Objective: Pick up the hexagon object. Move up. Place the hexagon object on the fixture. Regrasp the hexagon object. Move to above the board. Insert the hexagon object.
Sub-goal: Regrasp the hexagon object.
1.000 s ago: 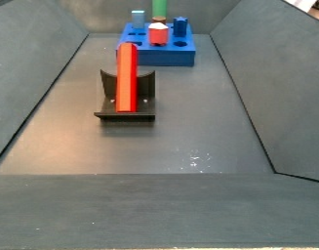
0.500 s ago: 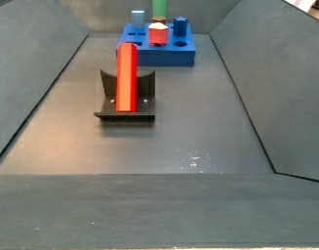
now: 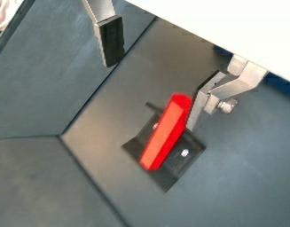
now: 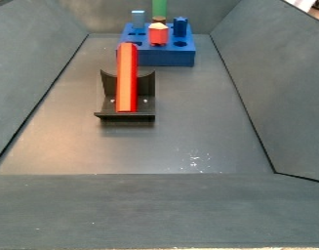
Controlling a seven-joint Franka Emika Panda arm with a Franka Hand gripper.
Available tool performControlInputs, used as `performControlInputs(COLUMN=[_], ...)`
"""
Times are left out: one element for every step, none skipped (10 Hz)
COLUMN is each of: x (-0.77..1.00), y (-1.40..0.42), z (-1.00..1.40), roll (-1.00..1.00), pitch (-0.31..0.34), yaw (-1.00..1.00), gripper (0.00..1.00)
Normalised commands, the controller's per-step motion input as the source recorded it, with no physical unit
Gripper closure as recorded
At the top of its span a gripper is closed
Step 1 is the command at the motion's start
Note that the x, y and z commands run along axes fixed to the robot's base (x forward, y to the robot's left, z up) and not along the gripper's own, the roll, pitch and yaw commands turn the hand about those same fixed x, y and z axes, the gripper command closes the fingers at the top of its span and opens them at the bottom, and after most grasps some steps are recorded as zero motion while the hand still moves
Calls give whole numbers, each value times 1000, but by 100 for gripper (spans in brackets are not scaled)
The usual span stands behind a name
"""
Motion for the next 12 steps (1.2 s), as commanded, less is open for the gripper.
performControlInputs(x=[136, 155, 180, 215, 239, 244, 236, 220, 215, 213, 212, 208], y=[-48, -52, -53, -54, -50, -40, -50, -56, -58, -57, -57, -57], z=[-7, -12, -10, -12, -7, -1, -8, -8, -8, -8, -7, -9], roll=[1000, 896, 708, 463, 303, 197, 175, 170, 170, 169, 169, 168], pitch=[204, 213, 192, 156, 128, 82, 53, 32, 28, 26, 26, 29], yaw=[154, 182, 201, 222, 233, 233, 226, 207, 186, 160, 149, 131], gripper=[0, 0, 0, 0, 0, 0, 0, 0, 0, 0, 0, 0])
